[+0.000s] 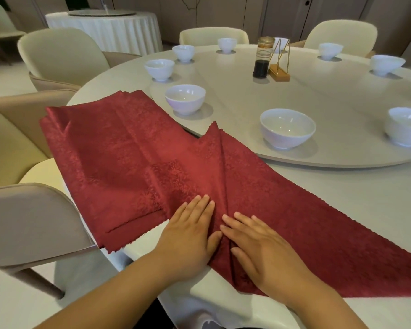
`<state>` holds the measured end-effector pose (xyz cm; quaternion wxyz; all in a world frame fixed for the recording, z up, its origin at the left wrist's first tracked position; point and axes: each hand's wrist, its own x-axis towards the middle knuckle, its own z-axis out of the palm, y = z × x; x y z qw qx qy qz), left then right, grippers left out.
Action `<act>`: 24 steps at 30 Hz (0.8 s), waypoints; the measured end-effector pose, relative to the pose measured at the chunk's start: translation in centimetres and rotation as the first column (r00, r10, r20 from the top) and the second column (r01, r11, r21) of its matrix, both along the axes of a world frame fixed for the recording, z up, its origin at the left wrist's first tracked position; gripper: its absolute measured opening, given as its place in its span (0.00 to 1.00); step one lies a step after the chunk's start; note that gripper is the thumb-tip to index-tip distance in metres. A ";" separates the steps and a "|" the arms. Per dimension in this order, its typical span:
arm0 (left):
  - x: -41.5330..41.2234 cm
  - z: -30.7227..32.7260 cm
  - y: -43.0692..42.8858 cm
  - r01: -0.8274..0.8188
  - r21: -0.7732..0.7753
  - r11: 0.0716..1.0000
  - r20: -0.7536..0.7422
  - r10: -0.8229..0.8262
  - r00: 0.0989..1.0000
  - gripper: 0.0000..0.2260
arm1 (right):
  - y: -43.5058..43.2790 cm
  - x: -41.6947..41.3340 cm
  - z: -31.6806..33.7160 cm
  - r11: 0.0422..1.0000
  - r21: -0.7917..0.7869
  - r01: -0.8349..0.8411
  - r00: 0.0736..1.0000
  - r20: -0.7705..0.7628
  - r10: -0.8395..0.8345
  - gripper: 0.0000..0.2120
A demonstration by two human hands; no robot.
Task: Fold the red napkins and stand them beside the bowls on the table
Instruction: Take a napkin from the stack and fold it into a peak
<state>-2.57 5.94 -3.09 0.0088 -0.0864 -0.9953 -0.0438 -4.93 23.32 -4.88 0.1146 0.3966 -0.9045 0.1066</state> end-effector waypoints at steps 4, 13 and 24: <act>-1.8 1.0 -2.8 -0.118 0.012 0.993 0.090 0.116 0.989 0.60 | 0.0 -0.1 -0.1 1.000 -0.020 -0.011 1.000 -0.027 0.011 0.26; -5.0 2.0 -6.7 -0.333 0.032 0.942 -0.009 0.333 0.943 0.25 | 0.1 -0.2 -0.2 0.998 -0.061 -0.022 1.000 -0.014 0.021 0.26; 2.1 -1.9 -0.3 -0.041 0.167 0.985 -0.338 0.096 0.936 0.26 | 0.0 -0.2 0.1 0.997 -0.067 -0.029 0.999 -0.017 0.028 0.19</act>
